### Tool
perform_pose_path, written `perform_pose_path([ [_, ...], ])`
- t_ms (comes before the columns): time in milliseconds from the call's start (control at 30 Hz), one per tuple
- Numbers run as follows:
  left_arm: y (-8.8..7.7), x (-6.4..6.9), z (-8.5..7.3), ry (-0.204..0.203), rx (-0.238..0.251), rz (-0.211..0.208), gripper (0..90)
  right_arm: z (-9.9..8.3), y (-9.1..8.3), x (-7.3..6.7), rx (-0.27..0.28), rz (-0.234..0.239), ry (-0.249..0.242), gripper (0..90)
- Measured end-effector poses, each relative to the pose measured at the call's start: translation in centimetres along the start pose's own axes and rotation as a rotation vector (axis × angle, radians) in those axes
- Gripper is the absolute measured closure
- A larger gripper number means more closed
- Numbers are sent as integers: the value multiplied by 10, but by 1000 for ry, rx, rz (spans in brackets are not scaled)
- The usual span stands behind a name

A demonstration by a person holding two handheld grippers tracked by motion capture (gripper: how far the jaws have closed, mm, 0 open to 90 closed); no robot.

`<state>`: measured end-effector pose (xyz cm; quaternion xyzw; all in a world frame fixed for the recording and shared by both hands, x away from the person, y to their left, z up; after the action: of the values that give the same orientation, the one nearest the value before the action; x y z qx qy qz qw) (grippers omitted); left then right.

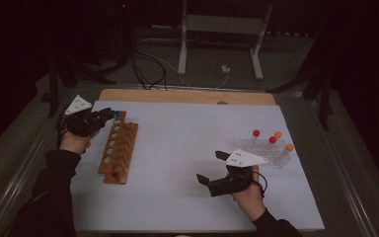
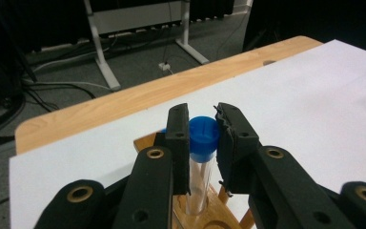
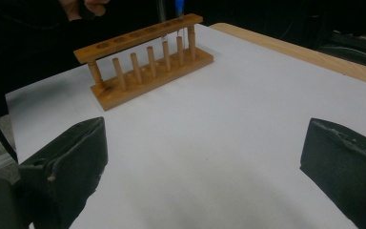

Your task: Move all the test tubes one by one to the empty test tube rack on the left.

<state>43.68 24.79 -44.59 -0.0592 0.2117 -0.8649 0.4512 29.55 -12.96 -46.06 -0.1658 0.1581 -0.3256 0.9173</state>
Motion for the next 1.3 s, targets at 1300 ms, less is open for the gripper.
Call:
perform_pose_path([
  [1300, -6, 13, -18, -7, -3, -62, 487, 2, -4, 1, 10, 22, -1, 18],
])
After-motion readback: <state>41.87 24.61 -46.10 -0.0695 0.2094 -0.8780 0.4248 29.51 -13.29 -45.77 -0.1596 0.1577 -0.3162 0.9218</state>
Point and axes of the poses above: each handheld gripper's, and its own axes: y roughly forward along the jaws, z roughly out of its top, x roughly to its right, the point moved 6 cm from there along y, roughly forward along the jaws, and after that the axes turned 7 degrees about y, right-handed, at the moved point
